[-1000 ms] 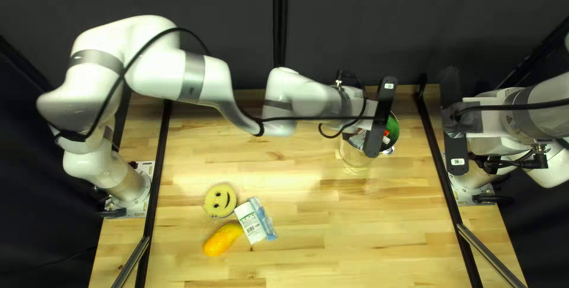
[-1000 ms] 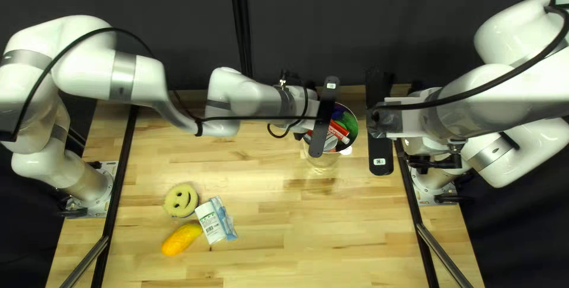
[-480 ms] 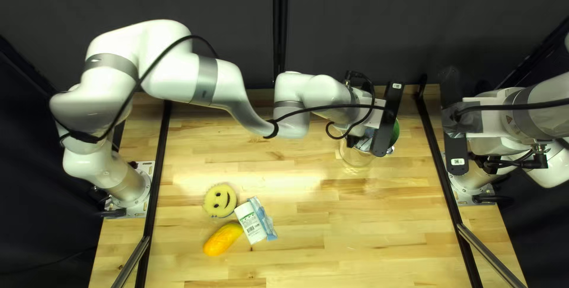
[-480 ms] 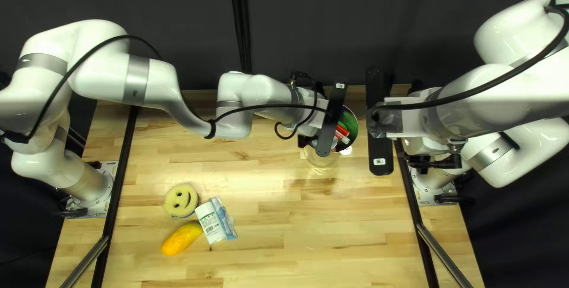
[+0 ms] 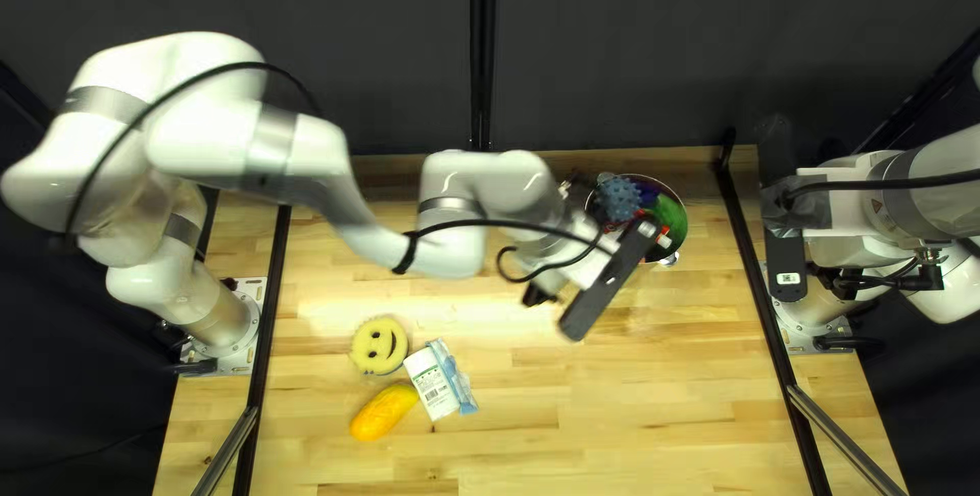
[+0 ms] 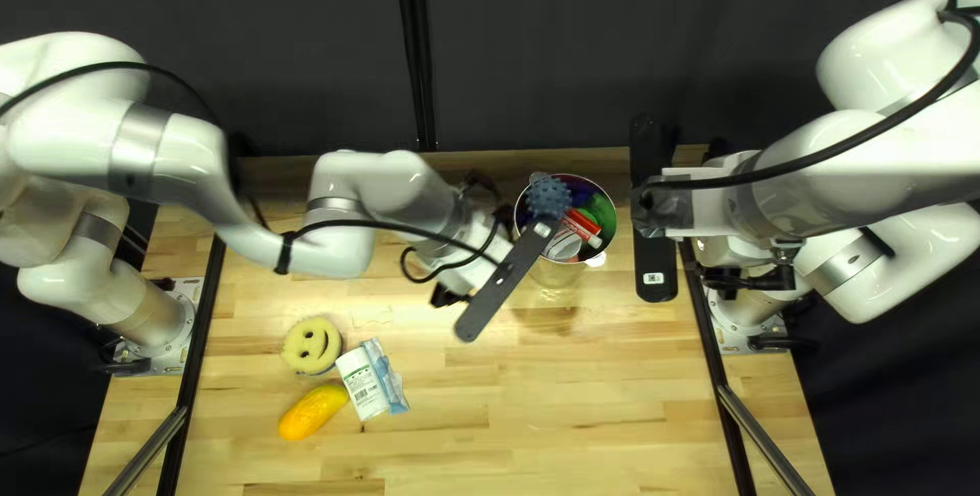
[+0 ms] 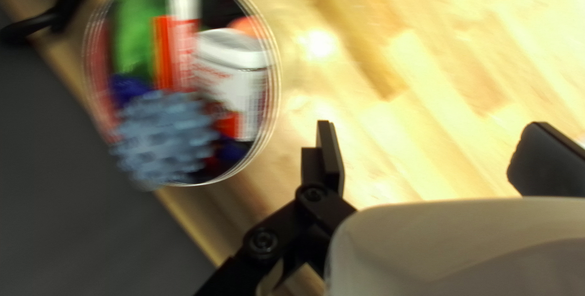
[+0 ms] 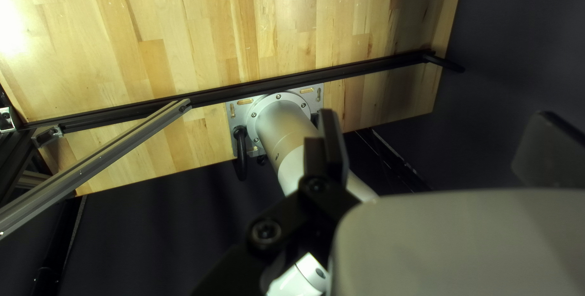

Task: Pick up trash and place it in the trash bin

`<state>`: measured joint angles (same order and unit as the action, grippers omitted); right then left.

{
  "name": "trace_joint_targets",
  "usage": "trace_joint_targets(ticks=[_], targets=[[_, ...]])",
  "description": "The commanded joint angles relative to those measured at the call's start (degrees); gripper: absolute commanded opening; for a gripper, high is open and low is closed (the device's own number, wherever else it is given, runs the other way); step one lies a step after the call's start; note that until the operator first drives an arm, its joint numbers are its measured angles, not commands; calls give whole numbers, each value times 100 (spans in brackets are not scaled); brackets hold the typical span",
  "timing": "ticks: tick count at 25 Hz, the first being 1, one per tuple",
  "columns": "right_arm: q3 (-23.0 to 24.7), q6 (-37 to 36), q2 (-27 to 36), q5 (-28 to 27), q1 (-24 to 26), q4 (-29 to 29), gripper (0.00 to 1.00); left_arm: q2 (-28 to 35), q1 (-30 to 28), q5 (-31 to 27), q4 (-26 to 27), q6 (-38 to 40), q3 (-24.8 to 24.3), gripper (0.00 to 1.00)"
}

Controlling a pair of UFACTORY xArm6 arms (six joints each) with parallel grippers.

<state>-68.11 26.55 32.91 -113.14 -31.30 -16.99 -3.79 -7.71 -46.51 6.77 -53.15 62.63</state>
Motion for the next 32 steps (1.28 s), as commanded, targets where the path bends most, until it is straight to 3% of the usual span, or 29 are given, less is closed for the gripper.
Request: trace_joint_targets(ticks=[1,3,5,16,18,24,27,32], targets=[[0,0,0,0,0,0,100,-74,-157,-494,637,-911,-163,100],[0,0,0,0,0,0,100,-161,-196,-655,634,-958,-86,100],[0,0,0,0,0,0,100,-374,-218,-1086,581,-942,321,100],[0,0,0,0,0,0,100,-374,-218,-1086,581,-942,321,100],[0,0,0,0,0,0,100,-281,-259,-912,531,-755,55,100],[0,0,0,0,0,0,100,484,-835,170,87,456,-1583,100],[0,0,0,0,0,0,100,475,-1175,647,-144,1104,-1978,100],[0,0,0,0,0,0,100,224,-1533,1042,-562,2079,-2133,100]])
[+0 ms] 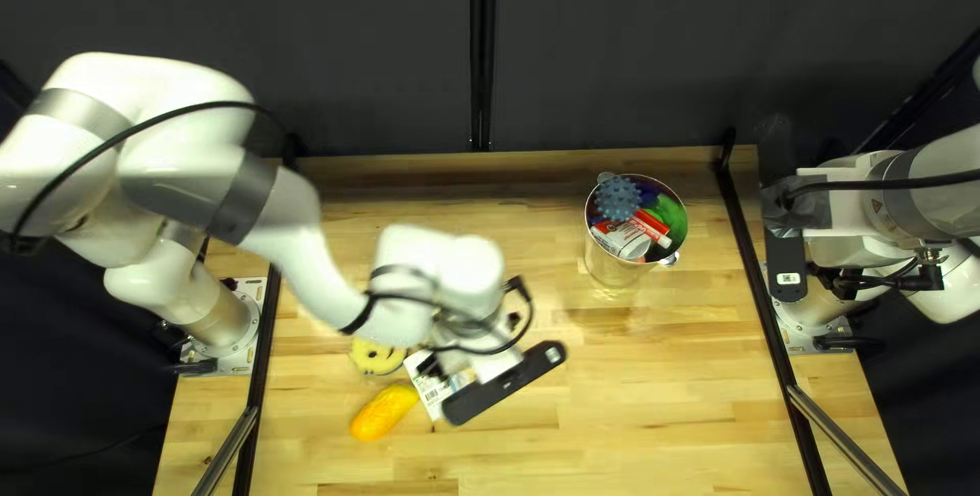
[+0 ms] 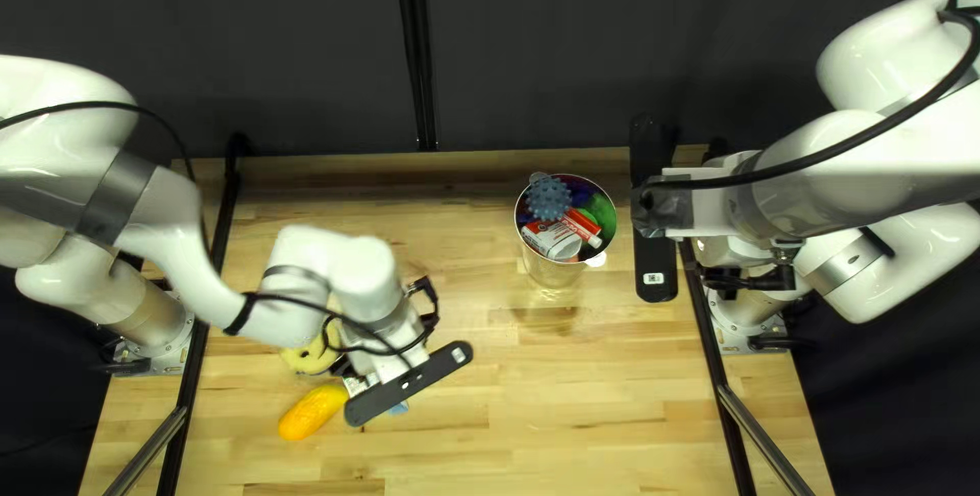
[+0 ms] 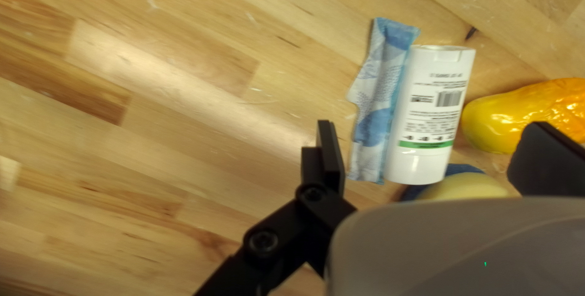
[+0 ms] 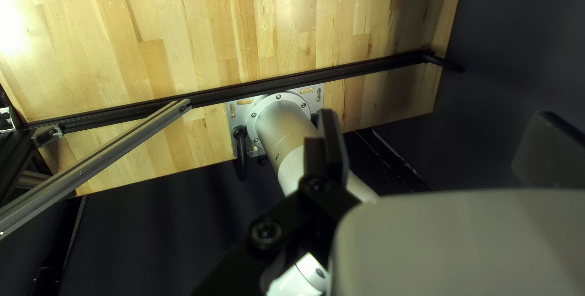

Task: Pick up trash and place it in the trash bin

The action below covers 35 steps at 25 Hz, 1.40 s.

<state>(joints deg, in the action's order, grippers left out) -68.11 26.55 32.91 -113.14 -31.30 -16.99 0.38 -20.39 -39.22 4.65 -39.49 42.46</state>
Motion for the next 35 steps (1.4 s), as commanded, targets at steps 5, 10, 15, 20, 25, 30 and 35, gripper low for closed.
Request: trace_joint_targets(ticks=[5,10,15,20,25,30,35], targets=[[0,0,0,0,0,0,100,-543,-405,409,-576,1242,-54,100],[0,0,0,0,0,0,100,-822,-595,477,-786,1861,5,100],[0,0,0,0,0,0,100,-1108,-548,339,-970,2135,247,100],[0,0,0,0,0,0,100,-1250,-477,157,-1128,2189,467,100],[0,0,0,0,0,0,100,-1443,-451,122,-1054,2036,649,100],[0,0,0,0,0,0,100,-1519,-434,110,-1024,1923,774,100],[0,0,0,0,0,0,100,-1951,-474,-106,-1073,1793,1530,100]])
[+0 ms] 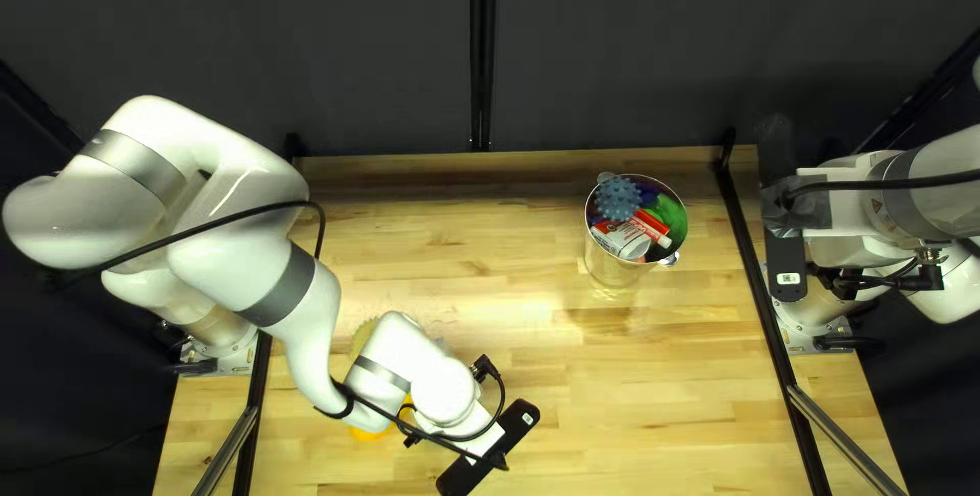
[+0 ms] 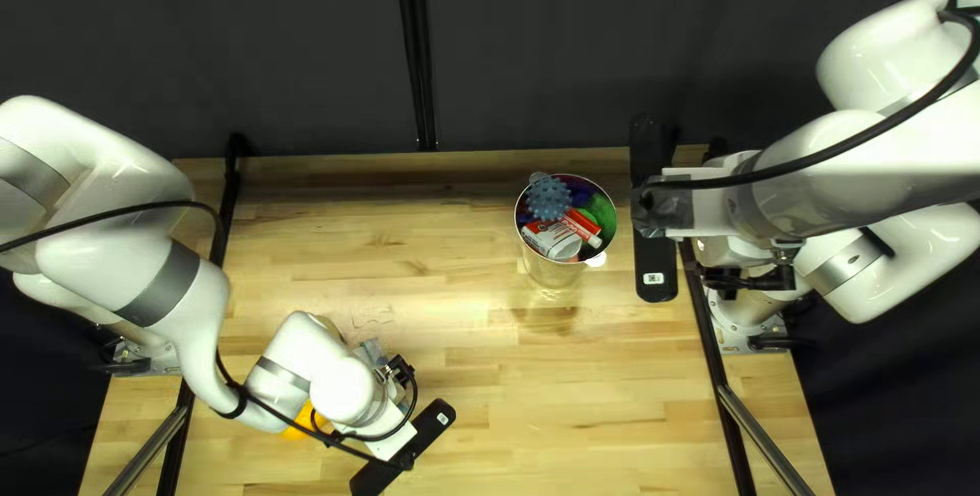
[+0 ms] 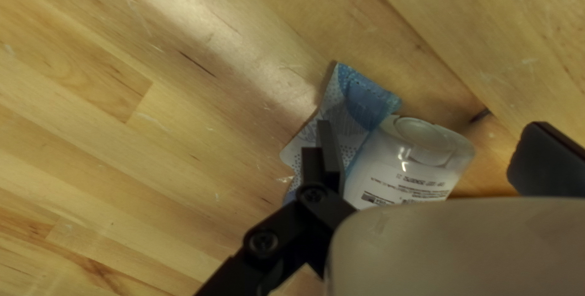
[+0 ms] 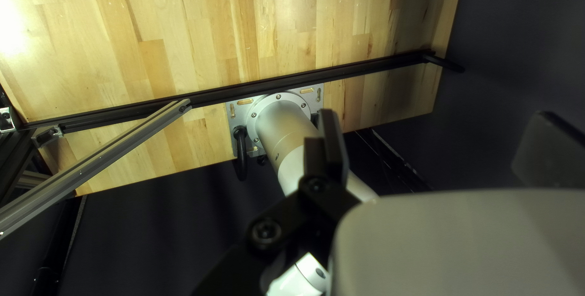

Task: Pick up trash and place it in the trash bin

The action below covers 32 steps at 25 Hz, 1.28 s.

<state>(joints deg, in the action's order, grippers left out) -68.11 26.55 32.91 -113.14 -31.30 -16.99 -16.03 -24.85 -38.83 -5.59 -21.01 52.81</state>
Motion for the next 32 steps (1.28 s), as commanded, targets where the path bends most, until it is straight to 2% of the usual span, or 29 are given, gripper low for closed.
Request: trace_joint_targets(ticks=[1,4,11,13,14,15,16,17,18,26,32], targets=[[0,0,0,0,0,0,100,-367,-22,-138,-73,-28,560,100],[0,0,0,0,0,0,100,-560,58,9,-198,184,680,100],[0,0,0,0,0,0,100,-598,259,291,-378,691,542,100],[0,0,0,0,0,0,100,-564,275,345,-362,798,448,95],[0,0,0,0,0,0,100,-547,280,356,-344,844,415,88],[0,0,0,0,0,0,100,-539,282,353,-332,869,405,65],[0,0,0,0,0,0,100,-541,282,348,-324,882,409,36],[0,0,0,0,0,0,100,-540,283,342,-313,899,409,36],[0,0,0,0,0,0,100,-532,285,342,-308,908,398,6],[0,0,0,0,0,0,100,-447,293,411,-318,932,305,0],[0,0,0,0,0,0,100,9,373,378,-329,907,-55,0]])
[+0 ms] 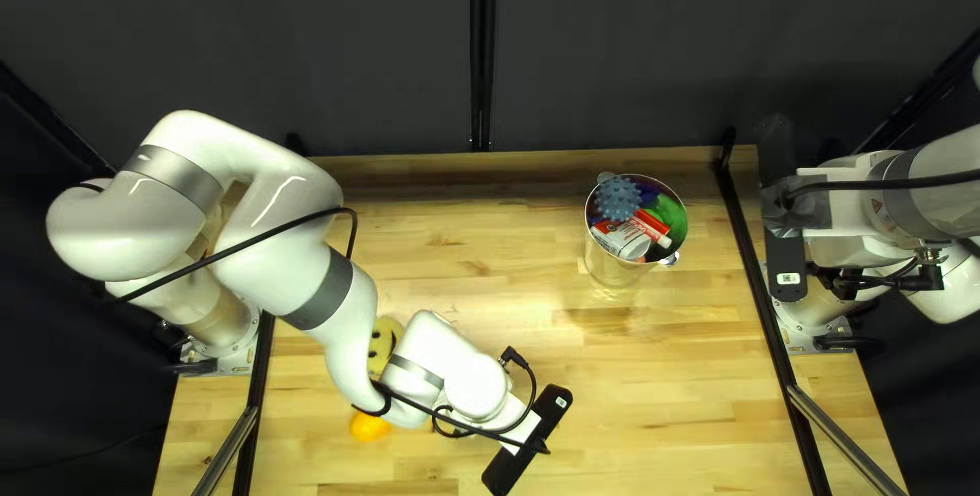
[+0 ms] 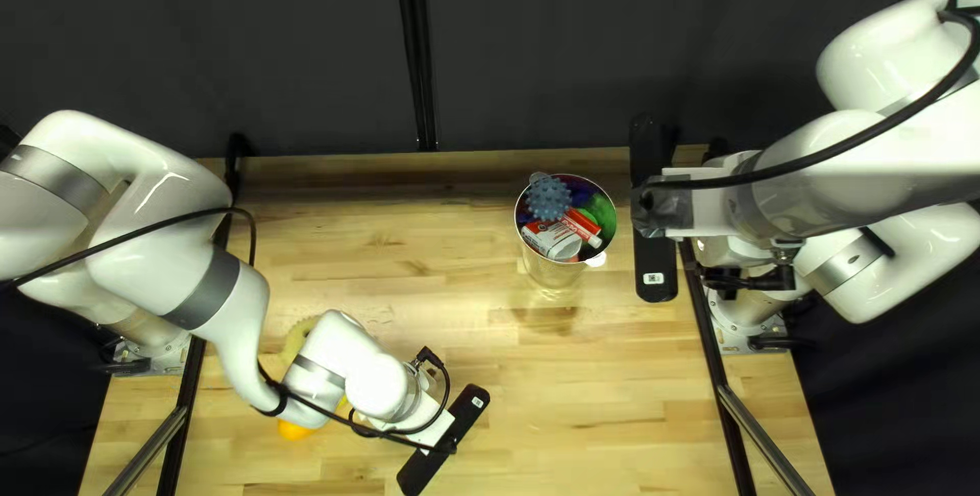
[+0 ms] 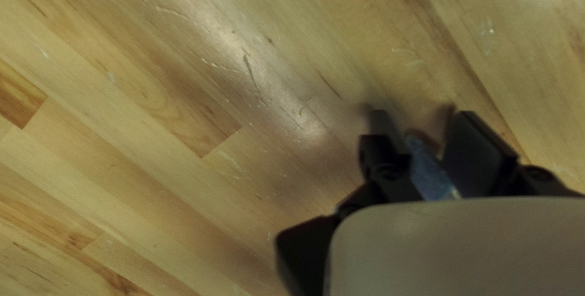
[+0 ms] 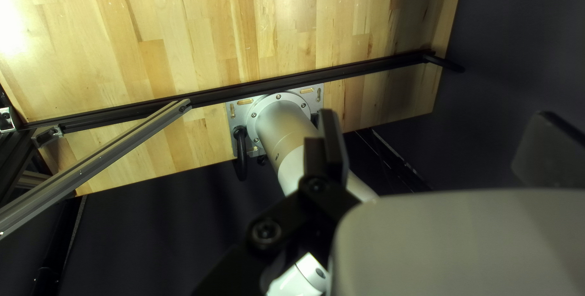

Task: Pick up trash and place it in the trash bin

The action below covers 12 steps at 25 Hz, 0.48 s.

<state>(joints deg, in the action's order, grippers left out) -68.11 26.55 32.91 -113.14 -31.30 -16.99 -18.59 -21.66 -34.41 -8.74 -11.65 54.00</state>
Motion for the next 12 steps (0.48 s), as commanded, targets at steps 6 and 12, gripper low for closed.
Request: trace_joint_targets(ticks=[6,12], targets=[[0,0,0,0,0,0,100,810,142,-733,-286,-144,-40,0],[0,0,0,0,0,0,100,1534,222,-1432,-958,-325,80,0]])
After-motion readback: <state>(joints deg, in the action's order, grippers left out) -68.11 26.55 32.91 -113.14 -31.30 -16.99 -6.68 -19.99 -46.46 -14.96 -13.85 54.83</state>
